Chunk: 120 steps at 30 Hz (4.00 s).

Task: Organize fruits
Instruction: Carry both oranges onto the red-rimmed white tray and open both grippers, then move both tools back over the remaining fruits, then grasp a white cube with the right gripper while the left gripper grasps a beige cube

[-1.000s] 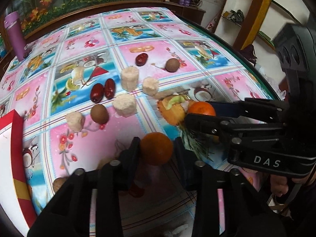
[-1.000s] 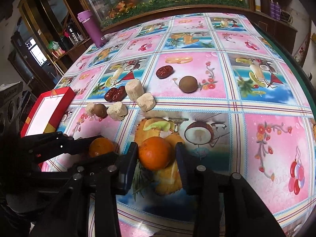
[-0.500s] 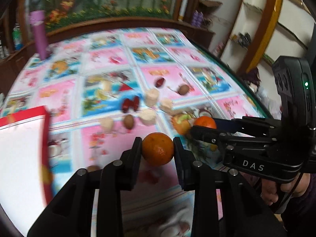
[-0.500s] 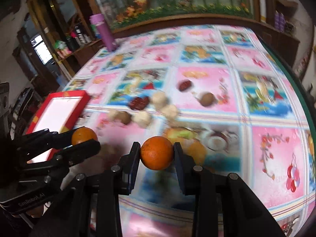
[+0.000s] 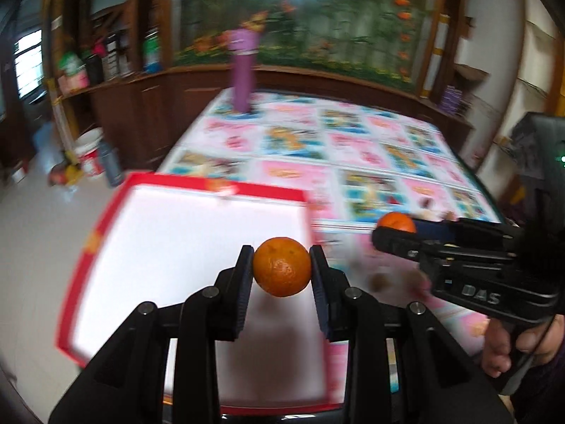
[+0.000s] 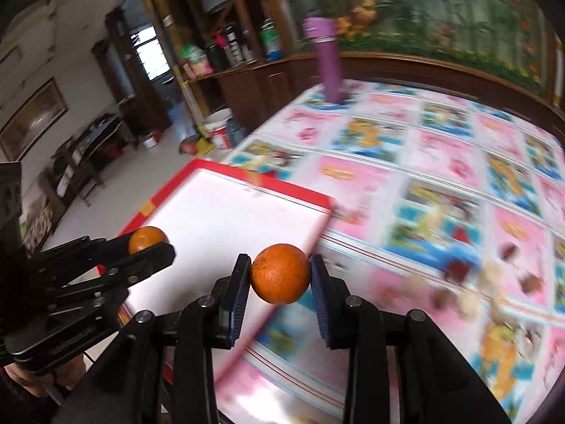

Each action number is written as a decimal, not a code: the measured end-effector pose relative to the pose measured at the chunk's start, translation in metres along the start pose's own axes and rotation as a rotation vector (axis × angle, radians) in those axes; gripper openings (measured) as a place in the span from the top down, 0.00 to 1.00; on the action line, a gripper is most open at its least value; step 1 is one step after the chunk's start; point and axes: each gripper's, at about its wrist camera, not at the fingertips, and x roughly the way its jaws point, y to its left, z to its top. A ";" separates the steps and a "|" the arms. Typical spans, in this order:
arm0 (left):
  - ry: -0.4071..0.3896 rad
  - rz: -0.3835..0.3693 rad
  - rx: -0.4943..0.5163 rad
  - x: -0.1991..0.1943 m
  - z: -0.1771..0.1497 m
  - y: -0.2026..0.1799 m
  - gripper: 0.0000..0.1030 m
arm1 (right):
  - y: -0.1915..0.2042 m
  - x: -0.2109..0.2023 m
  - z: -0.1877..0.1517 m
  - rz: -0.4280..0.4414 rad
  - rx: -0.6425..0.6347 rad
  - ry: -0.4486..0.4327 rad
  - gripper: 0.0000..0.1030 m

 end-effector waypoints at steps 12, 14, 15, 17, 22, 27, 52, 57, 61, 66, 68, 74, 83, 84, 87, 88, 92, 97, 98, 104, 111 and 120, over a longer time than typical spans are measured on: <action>0.168 0.192 -0.151 0.060 0.008 0.111 0.67 | 0.048 0.114 0.041 -0.006 -0.011 0.174 0.68; 0.183 0.185 -0.160 0.067 0.006 0.113 0.67 | 0.047 0.127 0.040 -0.016 0.004 0.207 0.68; 0.195 0.183 -0.165 0.071 0.005 0.115 0.67 | 0.047 0.128 0.040 -0.022 0.009 0.213 0.68; 0.214 0.176 -0.177 0.077 0.002 0.116 0.67 | 0.049 0.132 0.038 -0.032 0.005 0.226 0.68; 0.237 0.199 -0.158 0.085 -0.001 0.113 0.67 | 0.050 0.134 0.035 -0.051 -0.001 0.242 0.67; 0.254 0.212 -0.157 0.086 -0.001 0.113 0.56 | 0.049 0.133 0.040 -0.025 -0.006 0.245 0.40; 0.073 0.052 0.095 0.002 -0.023 -0.061 0.10 | -0.126 -0.131 -0.074 -0.204 0.183 -0.012 0.33; 0.123 -0.037 0.198 0.009 -0.044 -0.113 0.10 | -0.160 -0.165 -0.125 -0.273 0.235 -0.022 0.33; 0.145 -0.082 0.235 0.011 -0.060 -0.138 0.10 | -0.175 -0.174 -0.169 -0.276 0.259 -0.021 0.33; 0.208 -0.132 0.256 0.017 -0.081 -0.155 0.10 | -0.182 -0.174 -0.198 -0.249 0.305 -0.023 0.33; 0.217 -0.128 0.255 0.020 -0.082 -0.157 0.10 | -0.180 -0.173 -0.202 -0.261 0.295 -0.027 0.33; 0.193 -0.123 0.242 0.026 -0.066 -0.161 0.10 | -0.164 -0.156 -0.196 -0.279 0.229 -0.020 0.35; 0.201 -0.136 0.276 0.063 -0.036 -0.181 0.13 | -0.164 -0.139 -0.194 -0.279 0.209 0.014 0.66; 0.210 -0.131 0.275 0.068 -0.034 -0.182 0.14 | -0.165 -0.138 -0.195 -0.275 0.211 0.021 0.67; 0.247 -0.133 0.281 0.086 -0.033 -0.187 0.24 | -0.165 -0.137 -0.195 -0.271 0.208 0.026 0.70; 0.260 -0.125 0.281 0.092 -0.033 -0.188 0.28 | -0.165 -0.137 -0.194 -0.268 0.209 0.025 0.71; 0.288 -0.112 0.284 0.110 -0.034 -0.187 0.35 | -0.164 -0.134 -0.194 -0.262 0.202 0.035 0.73; 0.297 -0.118 0.292 0.118 -0.036 -0.186 0.45 | -0.161 -0.130 -0.193 -0.262 0.186 0.045 0.83; 0.294 -0.121 0.292 0.118 -0.036 -0.186 0.47 | -0.160 -0.130 -0.193 -0.264 0.183 0.047 0.85; 0.274 -0.133 0.297 0.117 -0.035 -0.185 0.68 | -0.158 -0.129 -0.193 -0.260 0.183 0.051 0.87; 0.269 -0.180 0.298 0.111 -0.040 -0.188 0.72 | -0.156 -0.130 -0.188 -0.232 0.208 0.046 0.87; 0.151 -0.170 0.252 0.046 -0.044 -0.158 0.72 | -0.122 -0.116 -0.143 -0.148 0.137 0.013 0.88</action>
